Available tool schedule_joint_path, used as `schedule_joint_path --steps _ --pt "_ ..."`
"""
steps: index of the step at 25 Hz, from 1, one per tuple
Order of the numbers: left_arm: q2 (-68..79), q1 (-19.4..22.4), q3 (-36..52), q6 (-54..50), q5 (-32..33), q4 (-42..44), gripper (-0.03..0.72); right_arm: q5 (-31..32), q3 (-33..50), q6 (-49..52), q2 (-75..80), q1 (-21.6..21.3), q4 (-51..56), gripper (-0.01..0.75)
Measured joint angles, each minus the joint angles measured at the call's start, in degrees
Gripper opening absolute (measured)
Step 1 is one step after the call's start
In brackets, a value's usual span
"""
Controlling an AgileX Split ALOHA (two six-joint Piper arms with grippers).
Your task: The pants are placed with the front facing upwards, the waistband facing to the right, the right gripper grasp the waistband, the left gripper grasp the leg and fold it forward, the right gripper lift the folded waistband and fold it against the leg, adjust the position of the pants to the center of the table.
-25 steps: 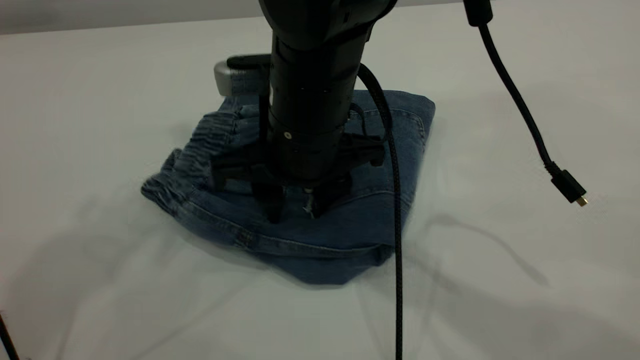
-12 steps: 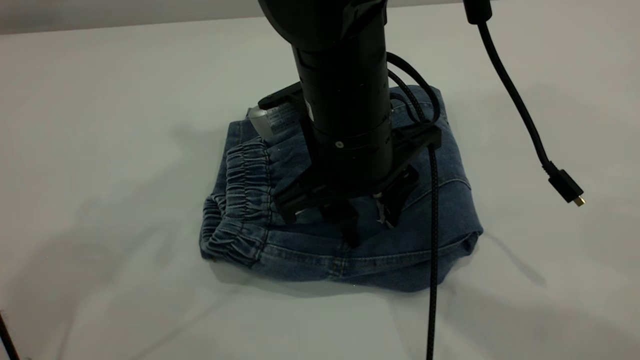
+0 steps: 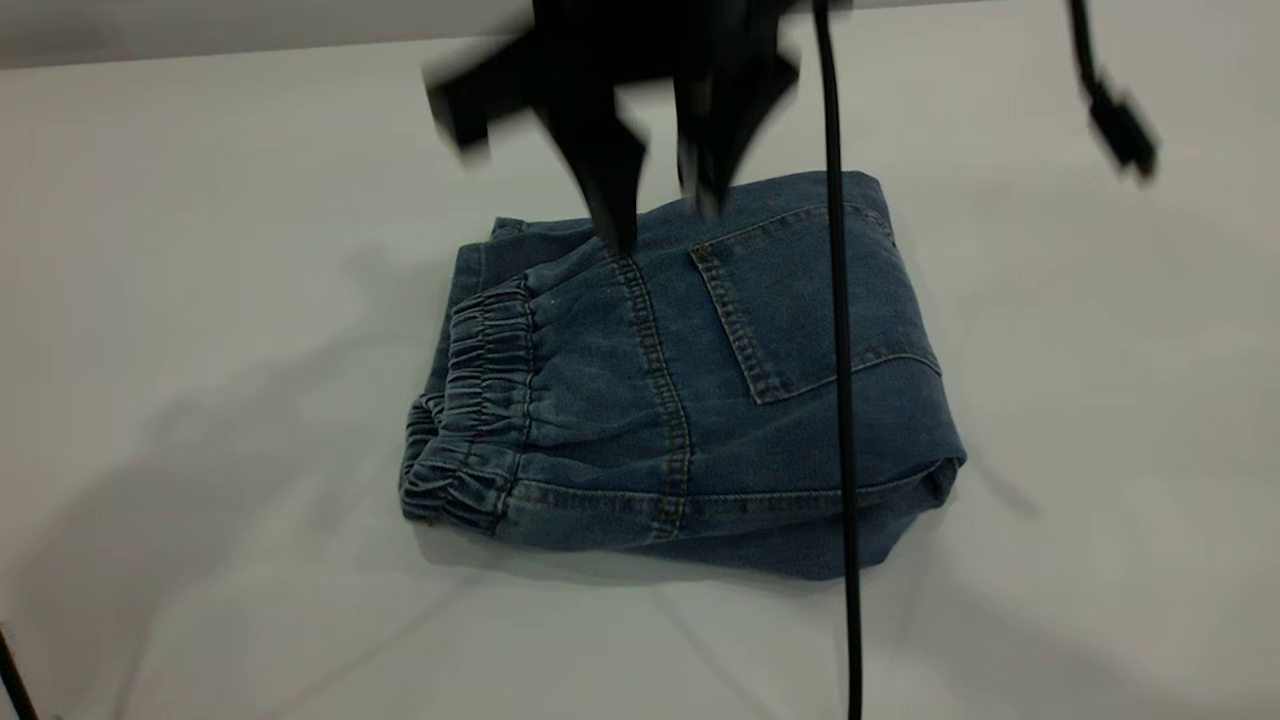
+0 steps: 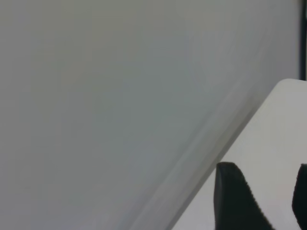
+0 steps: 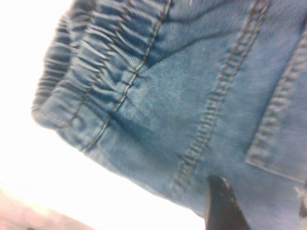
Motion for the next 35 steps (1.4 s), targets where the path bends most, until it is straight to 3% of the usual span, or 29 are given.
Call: schedule_joint_path --steps 5,11,16,19,29,35 --pt "-2.21 0.0 1.05 0.0 0.39 0.11 0.305 7.92 -0.62 -5.35 -9.21 0.0 0.0 0.293" --pt "-6.52 0.0 1.77 0.14 -0.44 0.18 0.305 8.28 -0.62 -7.36 -23.16 0.05 -0.13 0.293" --pt "-9.89 0.0 1.77 -1.66 1.51 0.18 0.305 8.3 2.09 -9.28 -35.0 3.12 0.38 0.293" --pt "-12.11 0.0 1.77 -6.22 6.36 2.41 0.305 8.3 6.67 -9.28 -42.74 5.14 -0.1 0.293" --pt "-21.0 -0.05 5.4 -30.59 25.21 23.77 0.305 5.12 30.16 -9.28 -67.66 5.29 -1.89 0.293" --pt "-31.76 -0.05 15.91 -39.78 28.57 27.87 0.305 3.73 43.36 -9.28 -81.64 5.16 -5.37 0.293"
